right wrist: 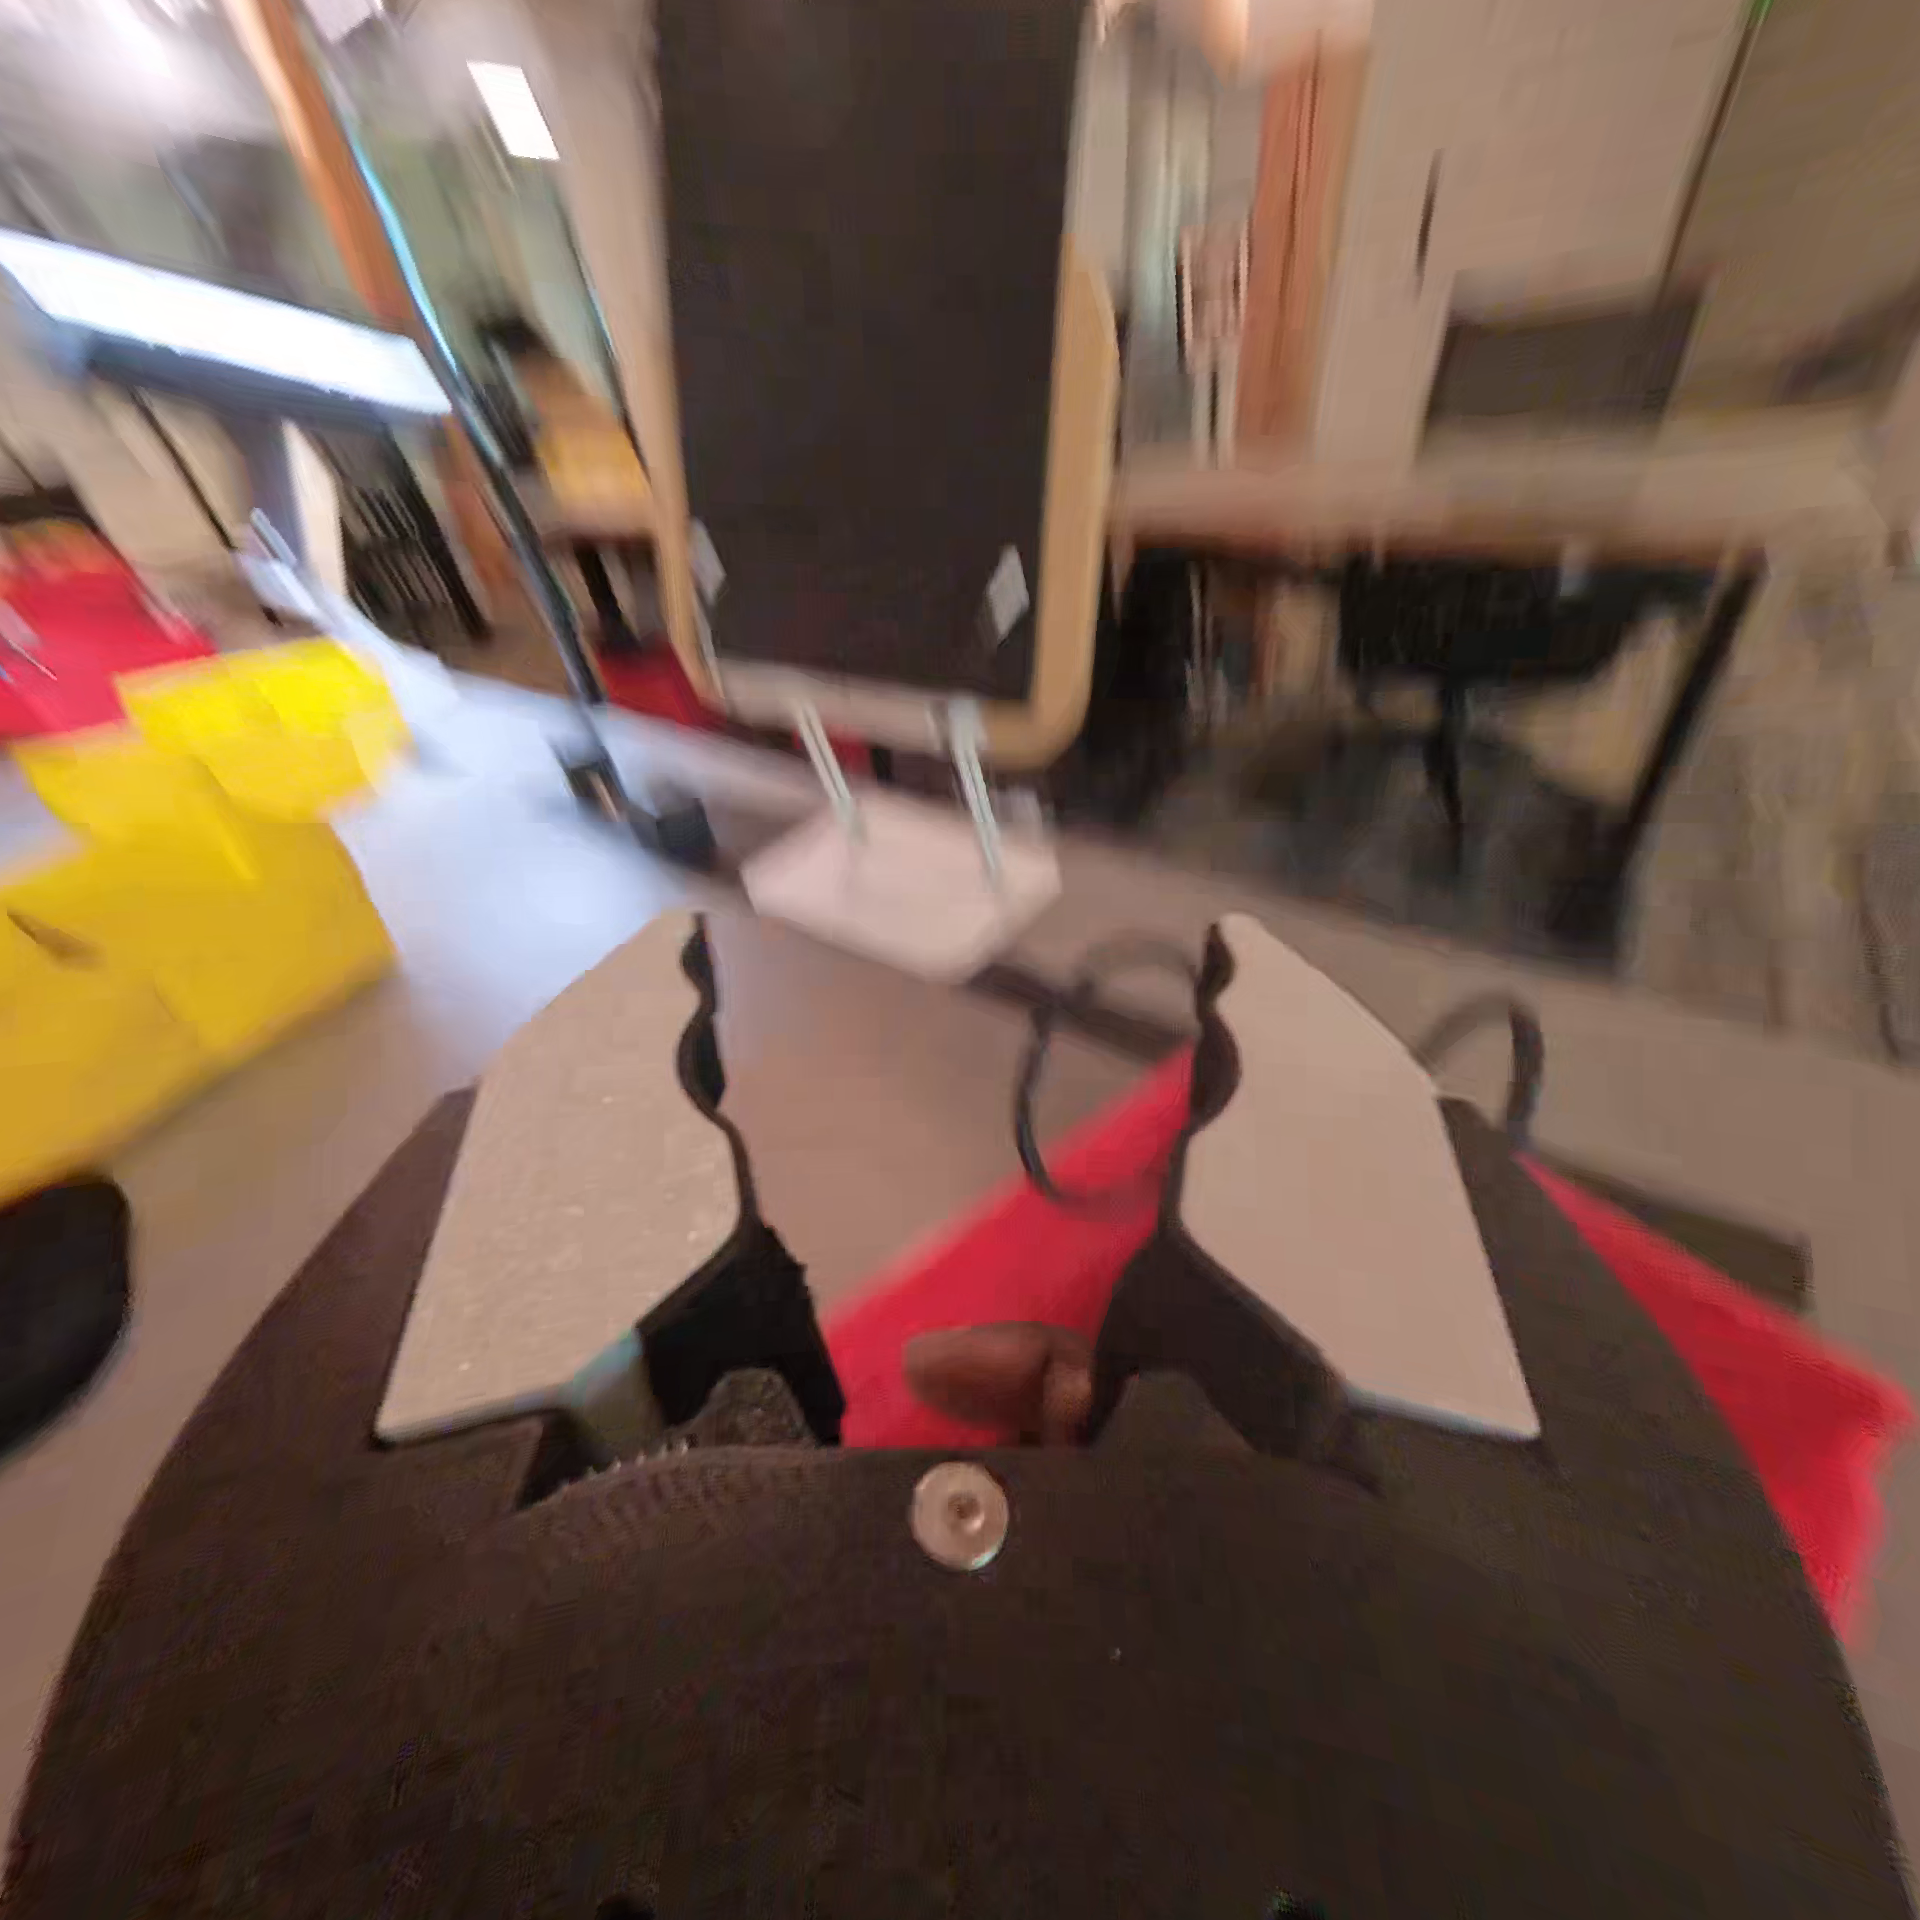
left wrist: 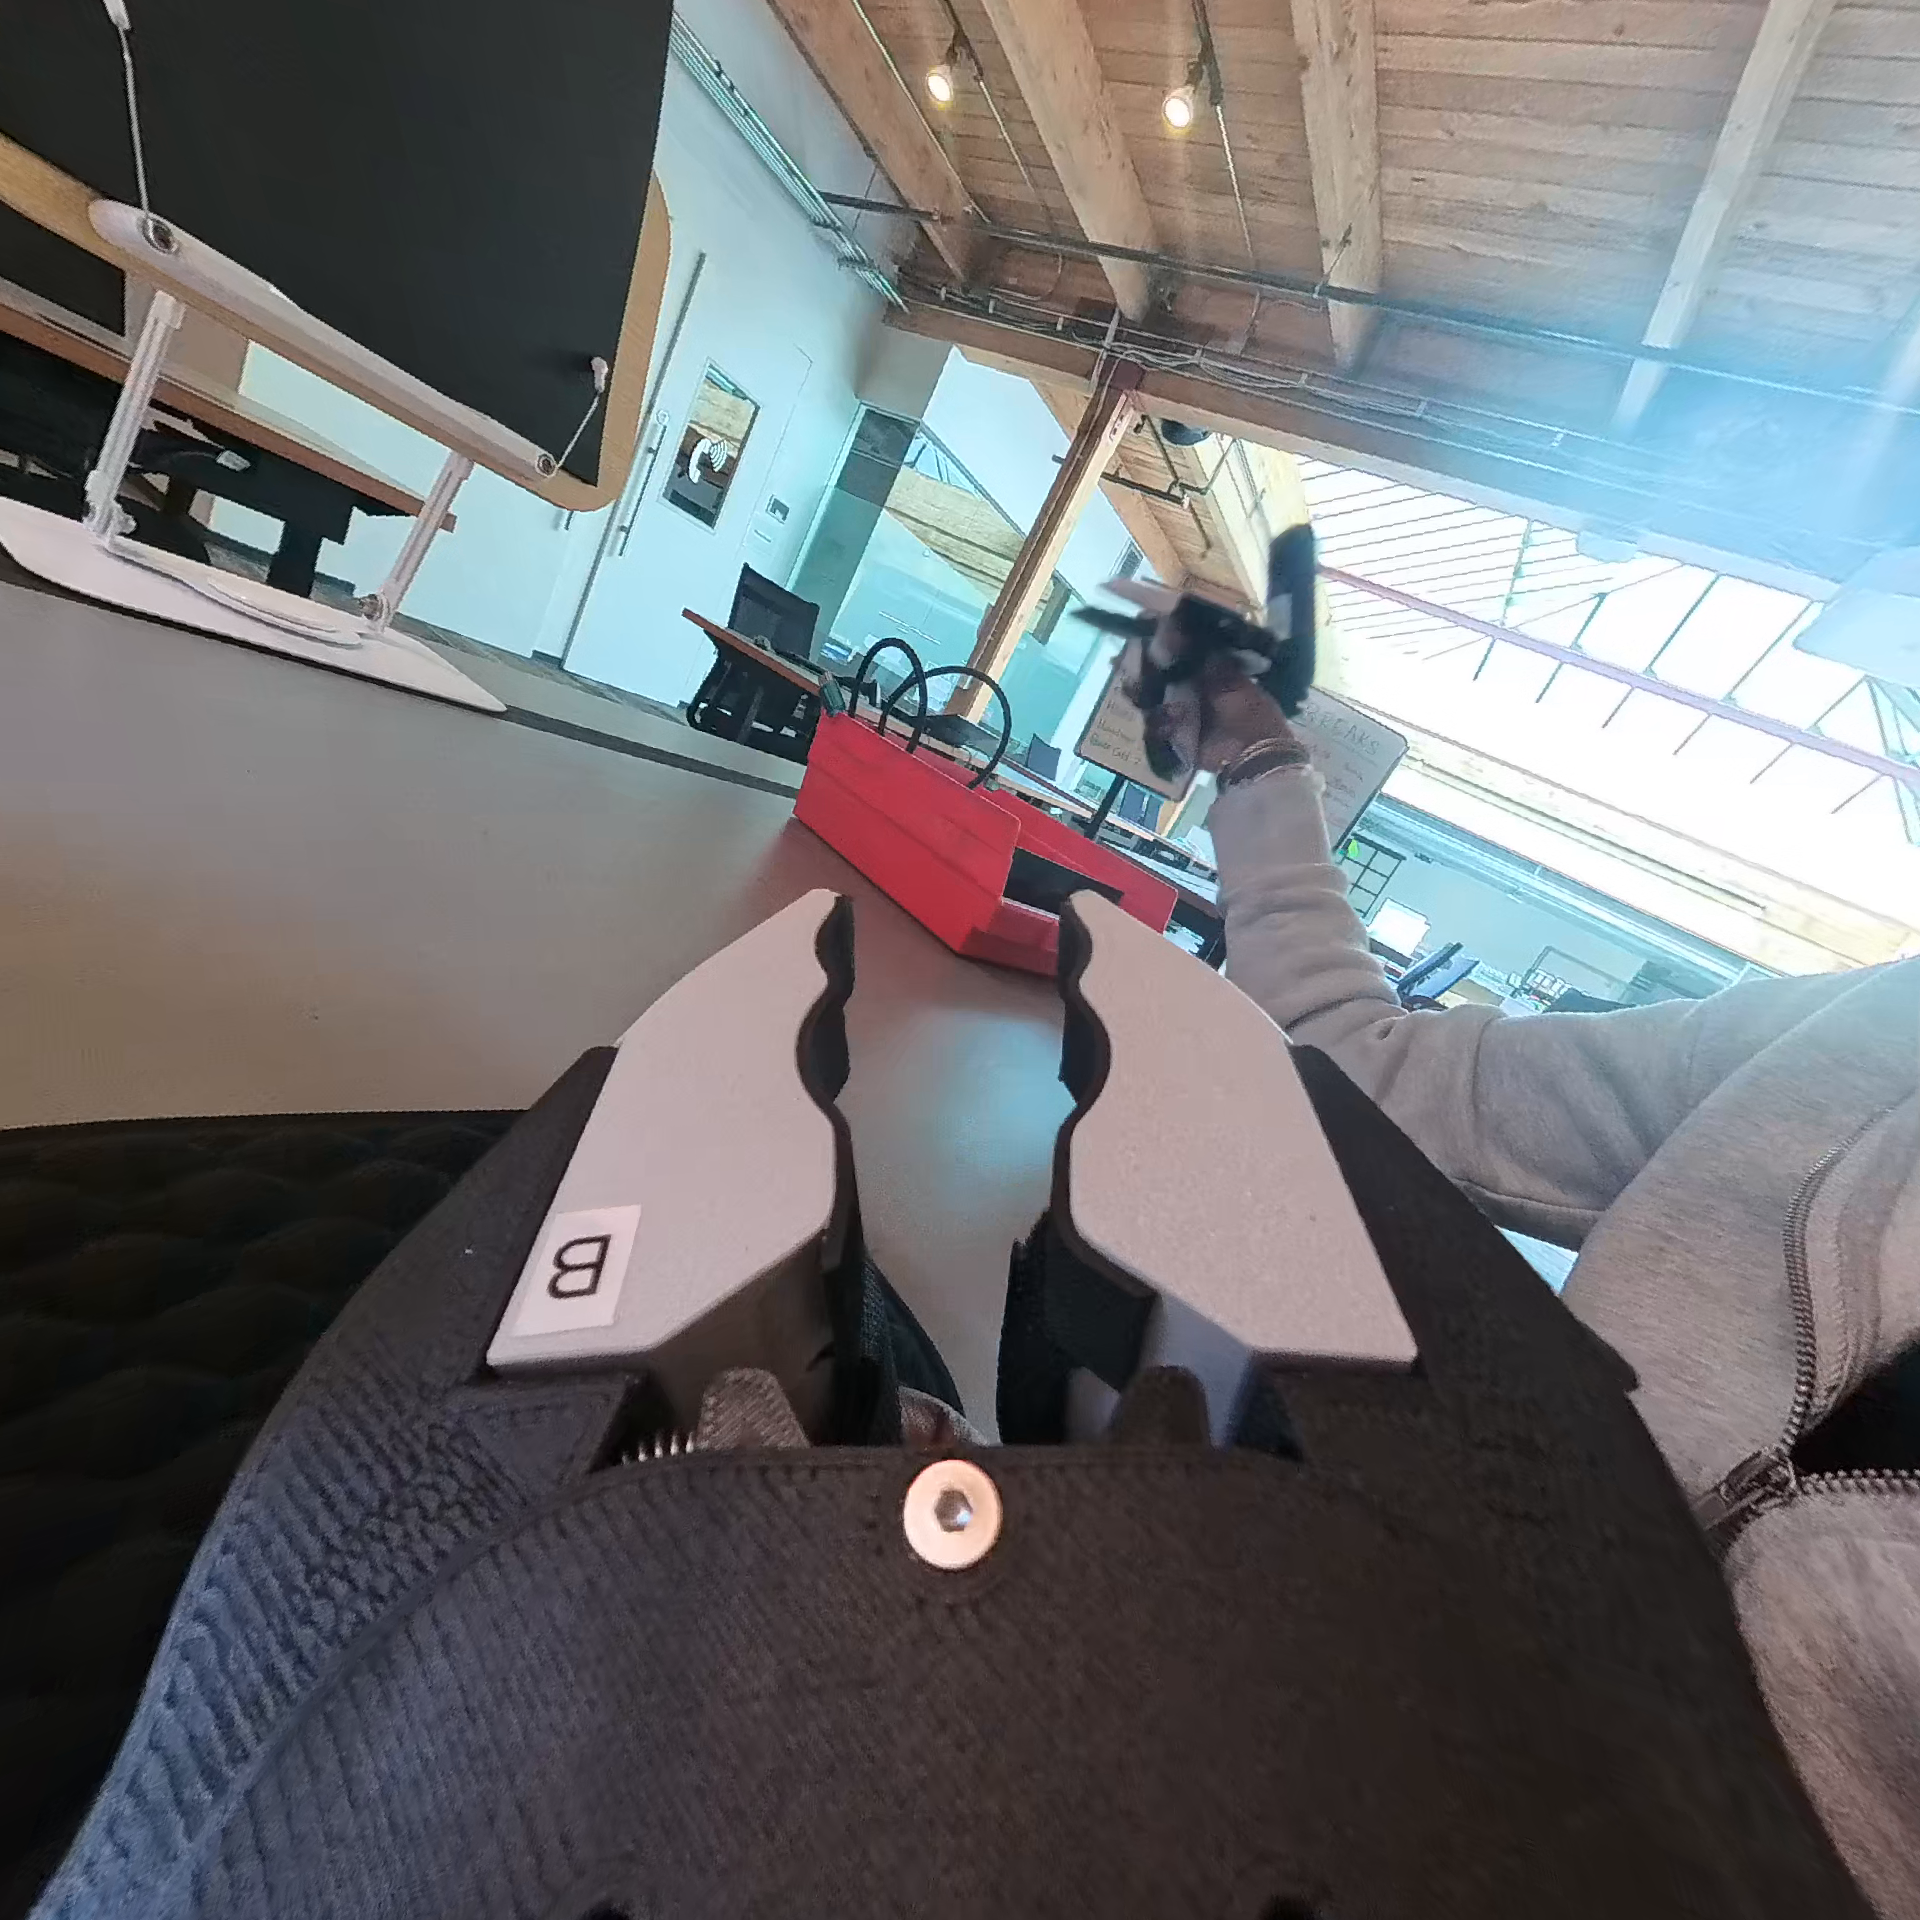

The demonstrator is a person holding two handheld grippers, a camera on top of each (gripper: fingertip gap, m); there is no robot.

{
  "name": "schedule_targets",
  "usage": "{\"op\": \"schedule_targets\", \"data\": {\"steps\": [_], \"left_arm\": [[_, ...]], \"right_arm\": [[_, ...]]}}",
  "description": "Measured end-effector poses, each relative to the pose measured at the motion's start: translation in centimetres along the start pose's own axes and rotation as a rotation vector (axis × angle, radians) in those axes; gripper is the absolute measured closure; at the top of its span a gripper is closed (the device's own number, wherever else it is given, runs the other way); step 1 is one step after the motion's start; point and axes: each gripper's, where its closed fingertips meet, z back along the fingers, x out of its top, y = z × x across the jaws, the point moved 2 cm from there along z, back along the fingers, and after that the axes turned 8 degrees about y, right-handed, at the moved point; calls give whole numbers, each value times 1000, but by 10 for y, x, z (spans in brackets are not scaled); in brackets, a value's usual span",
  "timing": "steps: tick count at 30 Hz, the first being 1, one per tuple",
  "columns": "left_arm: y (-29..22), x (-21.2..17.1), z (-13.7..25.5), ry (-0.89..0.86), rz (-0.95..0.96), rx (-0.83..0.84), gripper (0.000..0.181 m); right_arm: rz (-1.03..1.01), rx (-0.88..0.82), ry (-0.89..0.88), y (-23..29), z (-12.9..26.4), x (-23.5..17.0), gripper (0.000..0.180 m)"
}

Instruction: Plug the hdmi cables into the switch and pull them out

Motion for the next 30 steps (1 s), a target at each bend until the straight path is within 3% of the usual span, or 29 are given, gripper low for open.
{"op": "schedule_targets", "data": {"steps": [1, 3, 7, 10, 14, 18, 22, 25, 27, 30], "left_arm": [[0, 0, 0, -3, -1, 3, 144], [0, 1, 1, -9, -3, 9, 144], [0, 1, 1, -19, -6, 16, 143], [-1, 2, 1, -34, -20, 31, 139], [-8, 7, 5, -66, -122, 63, 129], [-21, 52, 20, -30, -359, 175, 118], [8, 140, 38, 169, -536, 433, 104], [67, 197, 44, 476, -658, 663, 97], [124, 210, 49, 776, -541, 770, 88], [201, 192, 70, 1221, -198, 877, 77]], "right_arm": [[7, 34, -168, 11, 13, 24, 80], [2, 49, -463, 26, 42, 62, 79], [38, 66, -790, 52, 95, 100, 78], [-33, 43, -1023, 57, 133, 116, 35], [93, -107, -1031, 65, 145, 118, 34], [131, -188, -1022, 71, 149, 120, 34], [112, -121, -1055, 82, 151, 123, 34], [113, -104, -1034, 84, 146, 122, 34], [94, -88, -1037, 83, 144, 123, 34], [74, -59, -1047, 84, 140, 124, 34]]}}
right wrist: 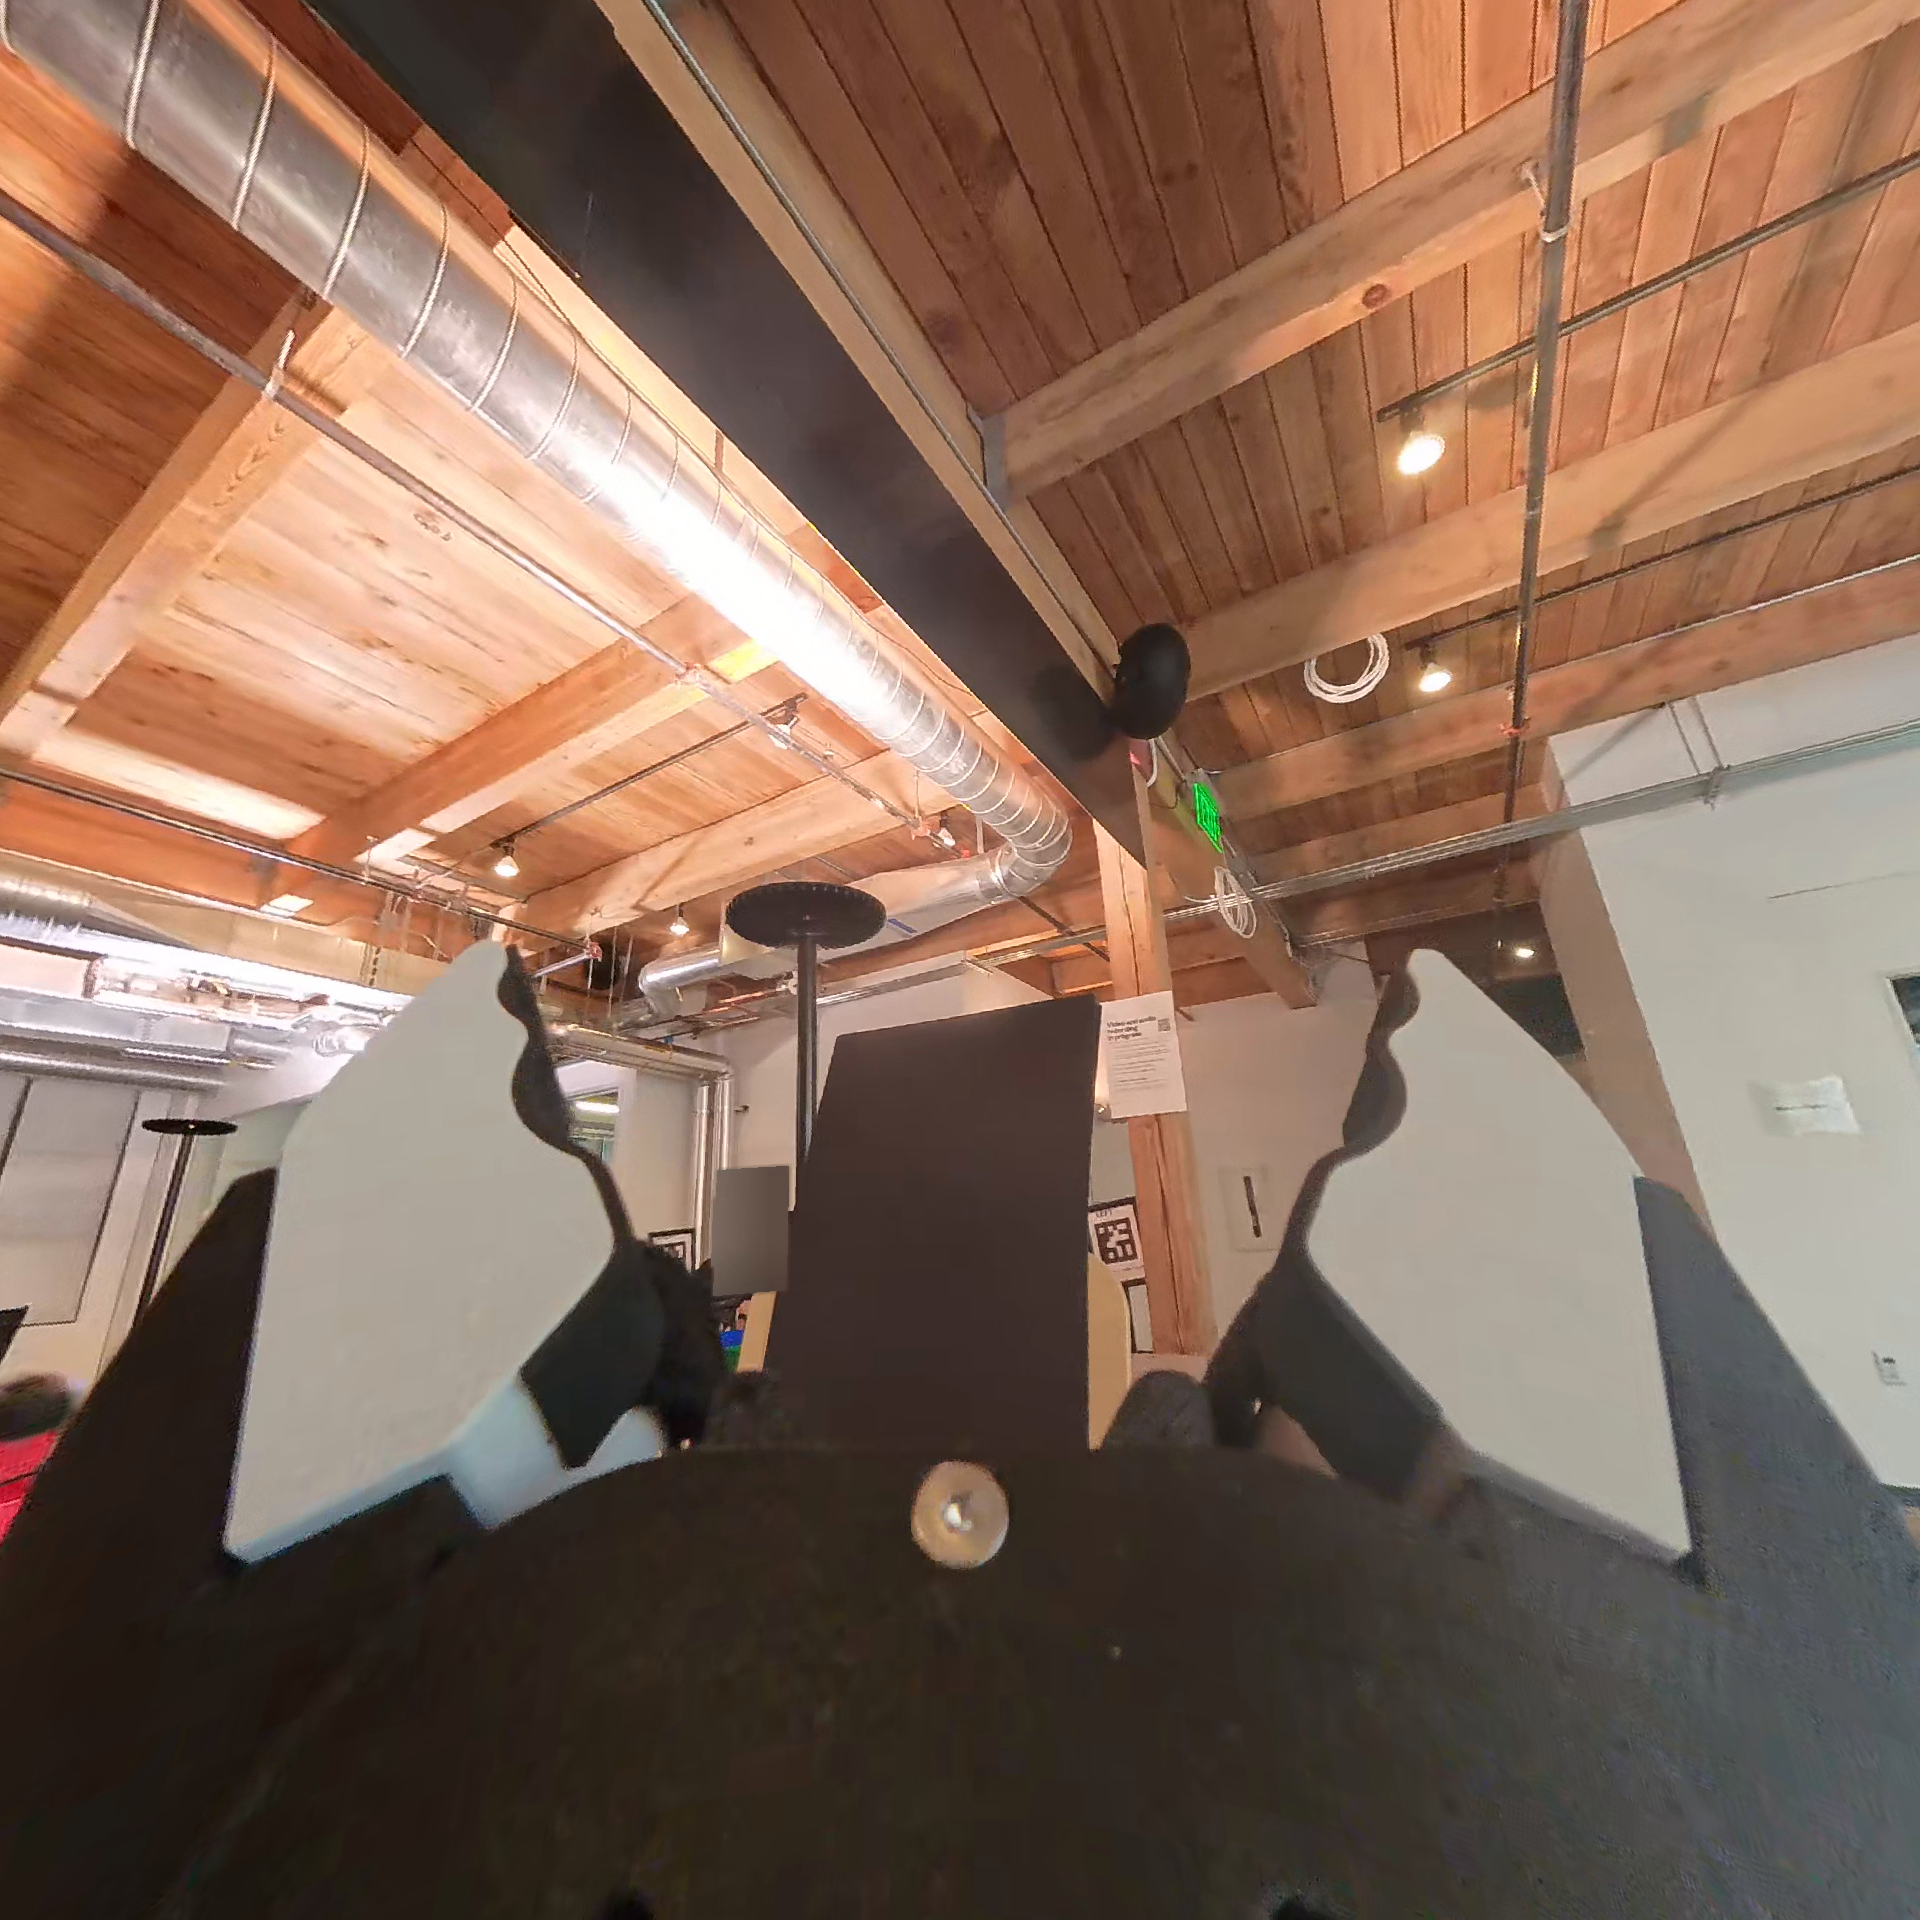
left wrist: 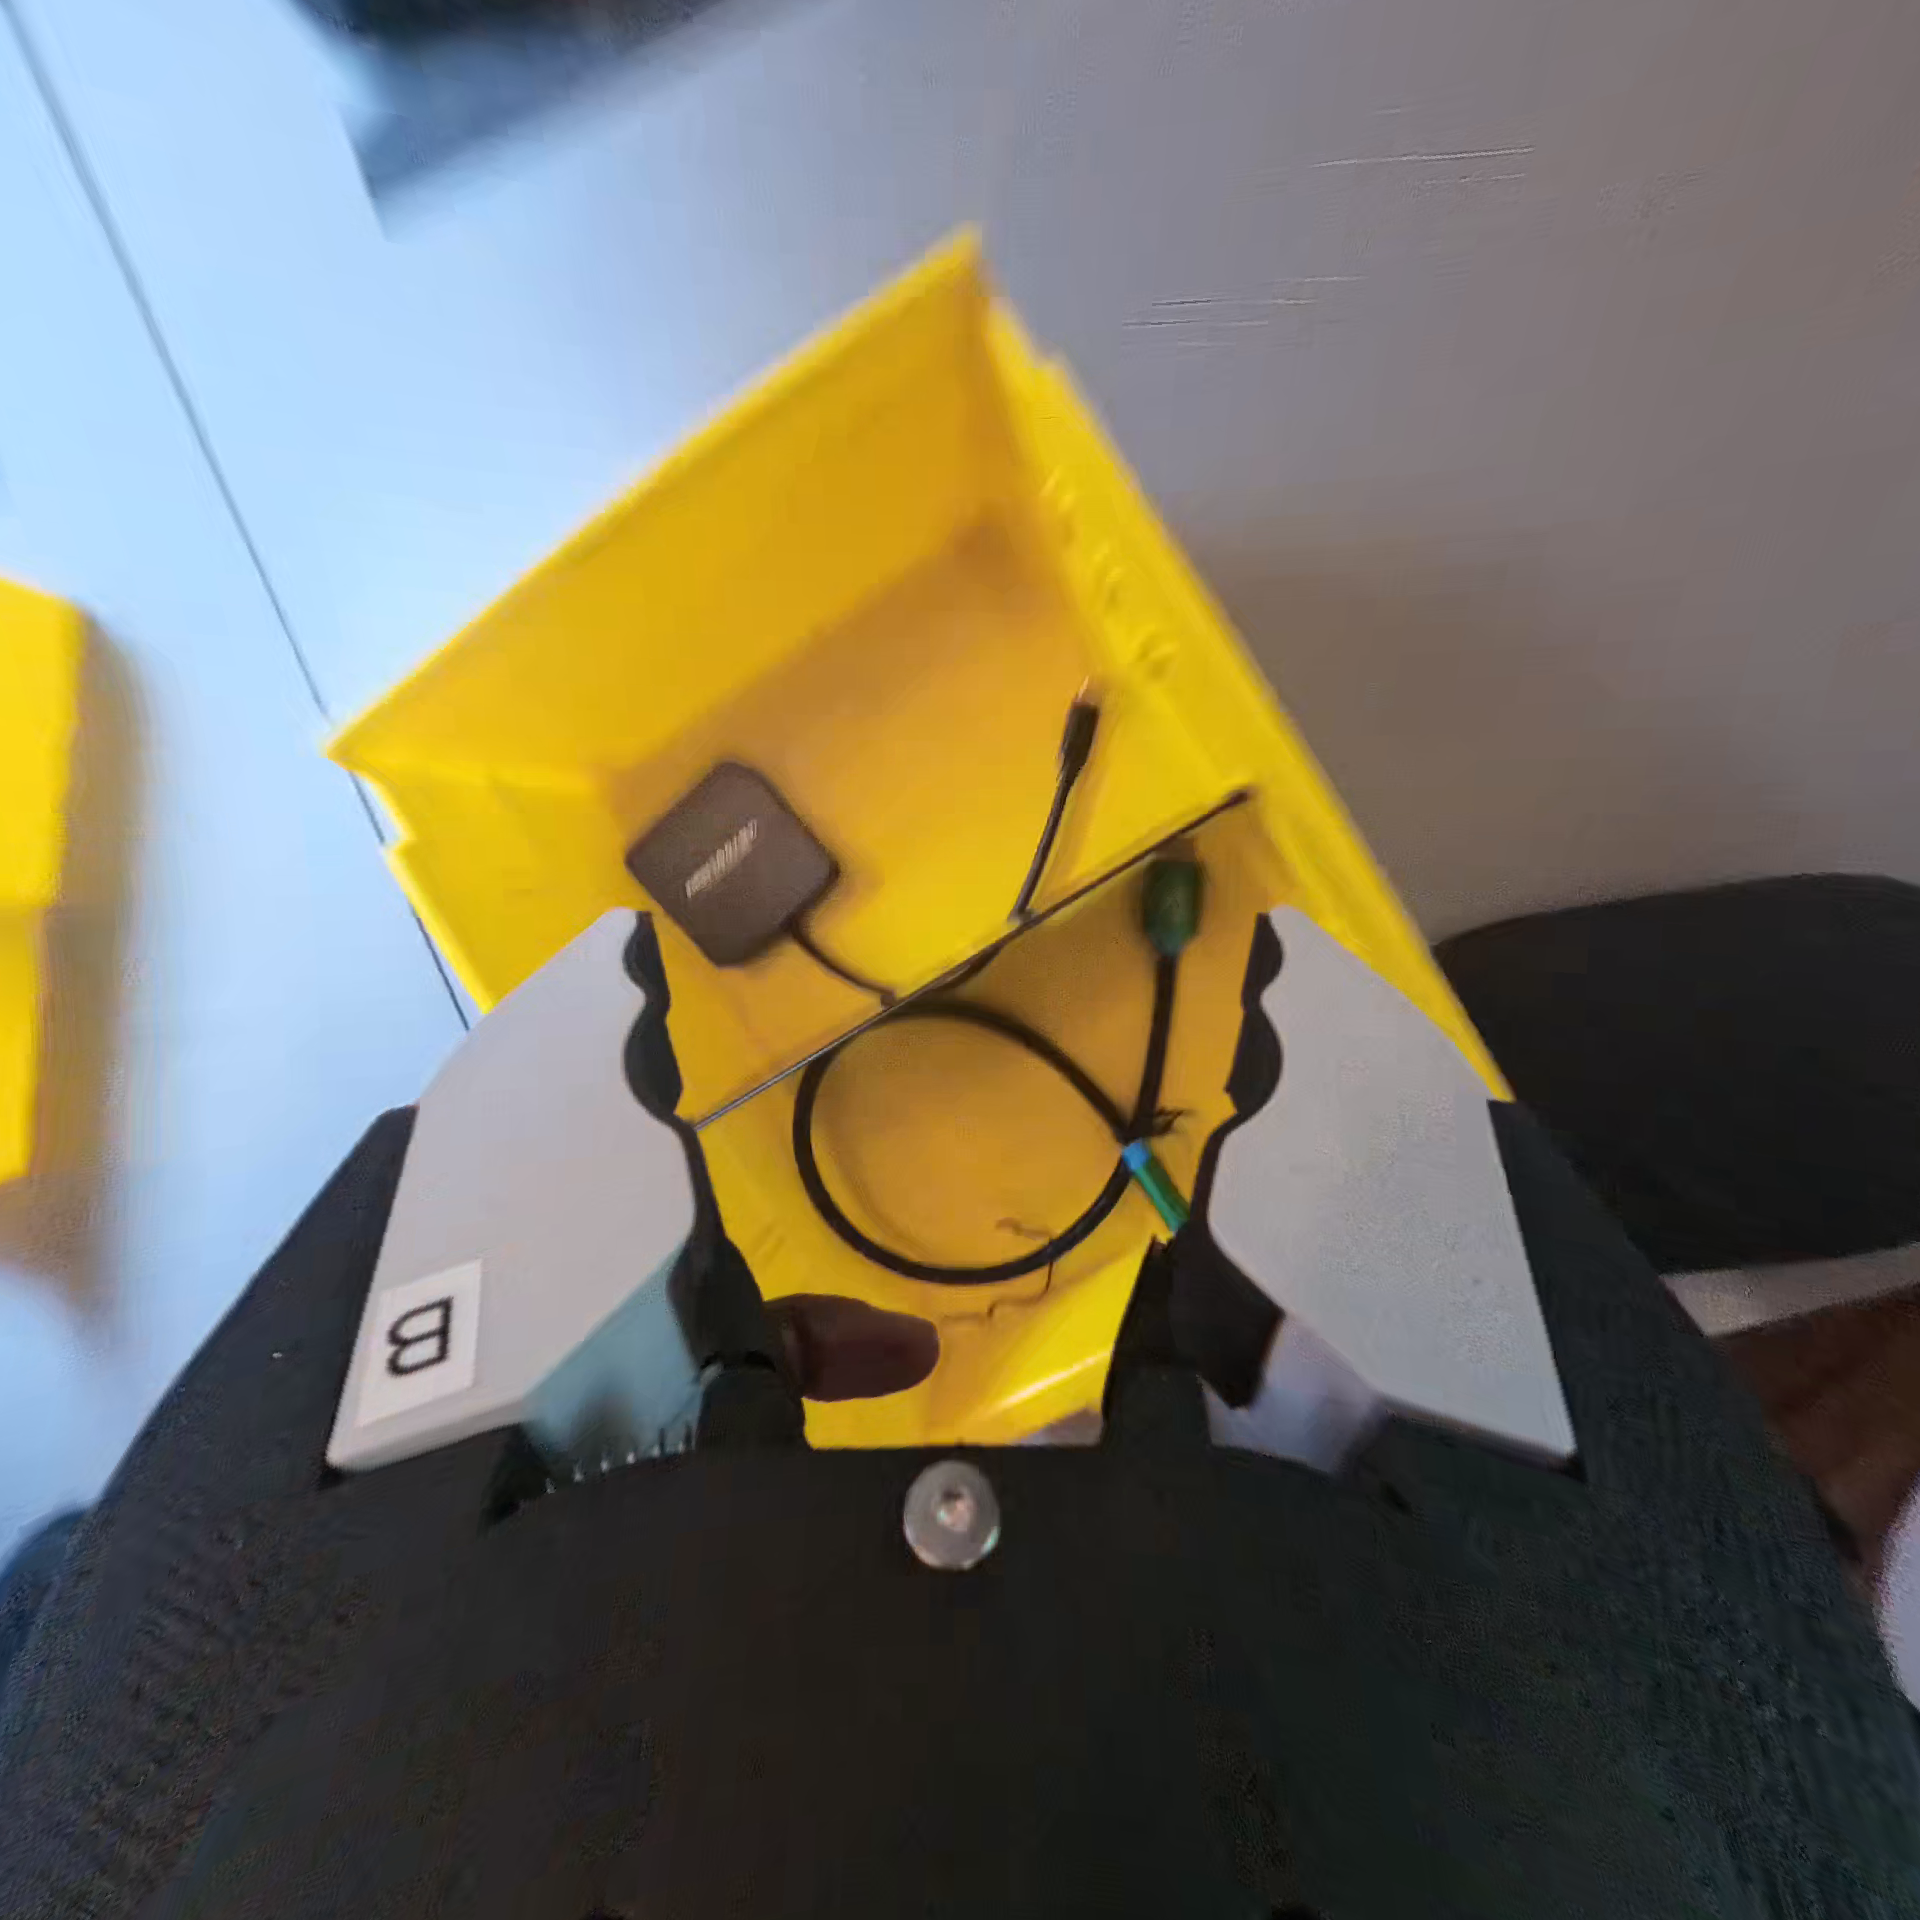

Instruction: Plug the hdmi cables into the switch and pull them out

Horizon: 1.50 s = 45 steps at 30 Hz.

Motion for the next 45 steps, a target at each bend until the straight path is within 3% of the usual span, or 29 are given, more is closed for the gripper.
{"op": "schedule_targets", "data": {"steps": [2, 7, 12, 15, 19, 23, 24, 25, 28, 32, 34, 38, 45], "left_arm": [[22, 0, -37, 169, 70, -25, 77], [55, -1, -109, 356, 289, -74, 84], [74, -29, -136, 526, 330, 27, 93], [68, -44, -149, 584, 330, -8, 95], [66, -41, -154, 533, 338, -3, 81], [44, -7, -147, 296, 361, -201, 114], [48, -12, -149, 331, 357, -154, 110], [55, -21, -152, 390, 334, -74, 92], [46, -21, -155, 387, 335, -137, 85], [43, -28, -158, 481, 238, -71, 97], [37, -23, -158, 459, 172, -87, 112], [40, -22, -155, 429, 122, -8, 115], [41, -12, -110, 167, 131, 47, 116]], "right_arm": [[12, -1, 6, 1, -2, -2, 34], [39, 1, -3, 3, -1, 0, 34], [41, 11, -52, 6, 0, 8, 34], [52, 20, -59, 11, -3, 6, 34], [79, 33, -37, 19, -8, -1, 34], [80, 38, -37, 21, -9, -3, 35], [76, 36, -38, 21, -9, -3, 35], [74, 36, -40, 20, -8, -3, 35], [75, 35, -46, 19, -7, 0, 37], [81, 23, -71, 17, -3, 6, 40], [78, 20, -79, 16, -2, 8, 42], [79, 17, -80, 15, -2, 7, 47], [170, 36, -18, 26, -7, -3, 48]]}}
